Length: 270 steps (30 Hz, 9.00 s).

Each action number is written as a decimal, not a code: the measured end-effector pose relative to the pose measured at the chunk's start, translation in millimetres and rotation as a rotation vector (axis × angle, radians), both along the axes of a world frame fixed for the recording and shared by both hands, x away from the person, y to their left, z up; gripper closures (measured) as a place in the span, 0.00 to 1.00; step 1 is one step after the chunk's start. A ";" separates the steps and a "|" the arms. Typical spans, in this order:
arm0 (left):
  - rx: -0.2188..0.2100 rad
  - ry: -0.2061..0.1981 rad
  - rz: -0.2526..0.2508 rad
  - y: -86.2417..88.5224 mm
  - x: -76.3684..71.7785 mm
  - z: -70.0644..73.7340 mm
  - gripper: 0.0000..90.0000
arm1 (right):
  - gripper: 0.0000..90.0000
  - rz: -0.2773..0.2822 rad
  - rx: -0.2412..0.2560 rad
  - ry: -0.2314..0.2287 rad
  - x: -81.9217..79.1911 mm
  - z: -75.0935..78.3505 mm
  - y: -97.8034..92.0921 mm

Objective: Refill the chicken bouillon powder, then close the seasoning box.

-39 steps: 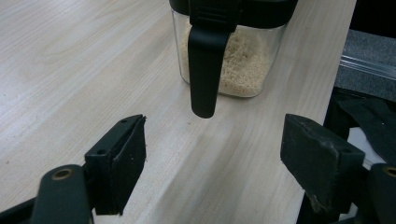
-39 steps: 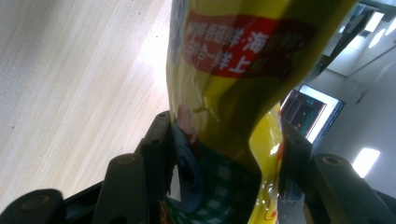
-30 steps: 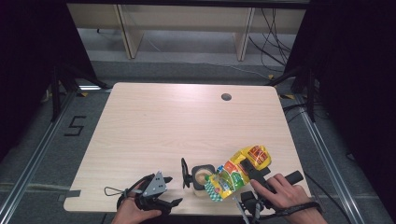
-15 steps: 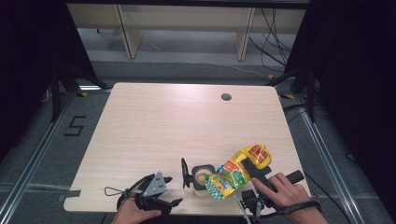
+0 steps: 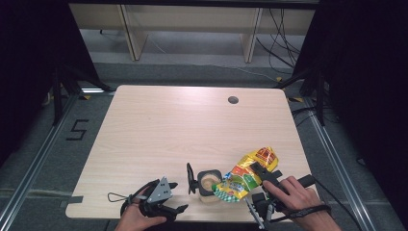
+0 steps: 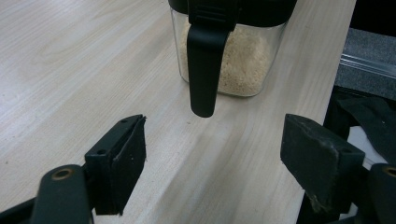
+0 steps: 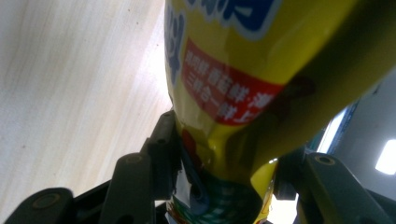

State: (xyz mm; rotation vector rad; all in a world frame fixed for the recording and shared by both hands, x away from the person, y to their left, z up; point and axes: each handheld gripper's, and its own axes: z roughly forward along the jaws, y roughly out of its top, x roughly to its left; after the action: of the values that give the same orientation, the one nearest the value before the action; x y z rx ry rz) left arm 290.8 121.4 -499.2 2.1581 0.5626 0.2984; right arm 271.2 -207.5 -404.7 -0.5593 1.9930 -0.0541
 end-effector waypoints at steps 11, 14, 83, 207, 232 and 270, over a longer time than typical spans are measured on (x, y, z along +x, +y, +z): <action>-0.005 -0.005 -0.002 -0.6 0.7 -0.8 0.25 | 0.66 -0.076 0.173 0.079 15.6 -6.3 -9.1; 0.000 -0.007 0.000 -0.4 0.2 -0.3 0.25 | 0.67 -0.086 0.208 0.095 19.0 -8.8 -8.6; -0.032 0.003 0.016 -0.1 -0.7 0.1 0.25 | 0.76 -0.094 0.941 0.569 50.5 -44.8 -96.2; -0.106 -0.048 0.089 -2.8 -7.3 44.5 0.99 | 0.30 -0.597 1.049 0.581 -12.7 -66.8 -126.5; -0.109 -0.081 0.066 -14.4 -0.8 62.7 0.99 | 0.30 -0.592 1.023 0.588 -11.2 -68.7 -125.3; -0.062 -0.063 -0.009 -53.6 13.5 56.3 0.97 | 0.30 -0.580 1.006 0.591 -10.6 -69.3 -124.6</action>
State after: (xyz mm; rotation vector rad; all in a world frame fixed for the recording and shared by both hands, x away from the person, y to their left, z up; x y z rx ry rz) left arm 304.4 67.8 -442.9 2.0834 0.5198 0.3390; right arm 260.6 -332.2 -474.0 0.7278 2.3368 0.7933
